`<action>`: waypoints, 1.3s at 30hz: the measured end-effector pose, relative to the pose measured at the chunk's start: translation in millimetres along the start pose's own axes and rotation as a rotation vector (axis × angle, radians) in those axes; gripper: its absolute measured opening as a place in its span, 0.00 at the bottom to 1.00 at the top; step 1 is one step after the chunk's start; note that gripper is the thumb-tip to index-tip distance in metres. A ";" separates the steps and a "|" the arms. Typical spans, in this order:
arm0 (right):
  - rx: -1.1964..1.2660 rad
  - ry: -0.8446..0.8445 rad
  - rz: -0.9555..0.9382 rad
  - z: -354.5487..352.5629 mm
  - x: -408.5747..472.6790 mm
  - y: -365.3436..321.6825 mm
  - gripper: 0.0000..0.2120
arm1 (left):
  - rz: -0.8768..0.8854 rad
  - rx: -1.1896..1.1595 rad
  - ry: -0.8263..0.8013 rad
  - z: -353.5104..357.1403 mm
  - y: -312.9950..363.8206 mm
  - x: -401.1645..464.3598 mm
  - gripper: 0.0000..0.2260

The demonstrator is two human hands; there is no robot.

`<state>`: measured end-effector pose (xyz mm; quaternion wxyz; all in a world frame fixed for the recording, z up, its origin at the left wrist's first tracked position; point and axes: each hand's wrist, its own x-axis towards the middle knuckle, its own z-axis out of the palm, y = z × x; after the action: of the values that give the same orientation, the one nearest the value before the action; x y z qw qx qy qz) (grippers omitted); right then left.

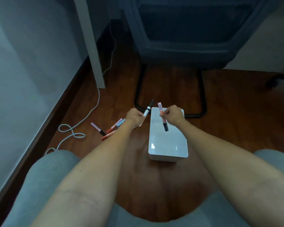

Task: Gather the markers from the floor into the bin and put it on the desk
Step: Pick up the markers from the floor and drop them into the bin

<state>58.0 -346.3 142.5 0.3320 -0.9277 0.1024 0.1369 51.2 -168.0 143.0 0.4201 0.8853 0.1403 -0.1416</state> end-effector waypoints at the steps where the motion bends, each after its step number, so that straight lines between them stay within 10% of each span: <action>1: 0.014 0.001 0.028 -2.0 -2.8 8.5 0.16 | -0.002 0.010 -0.034 10.3 4.6 -1.5 0.09; 15: 0.174 0.002 0.275 1.1 -19.3 68.3 0.16 | -0.063 -0.013 -0.101 74.6 0.8 -9.3 0.08; 28: 0.183 -0.070 -0.071 48.4 8.0 -51.7 0.12 | -0.160 -0.161 0.252 -46.3 -79.4 13.7 0.06; 39: -0.153 -0.223 -0.191 164.4 59.6 -71.0 0.12 | -0.191 -0.065 0.197 -39.0 -193.6 20.6 0.09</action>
<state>103.4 -192.5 43.1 0.2811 -0.9348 -0.0345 0.2143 4.2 -17.1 22.8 0.4174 0.8634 0.2691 -0.0886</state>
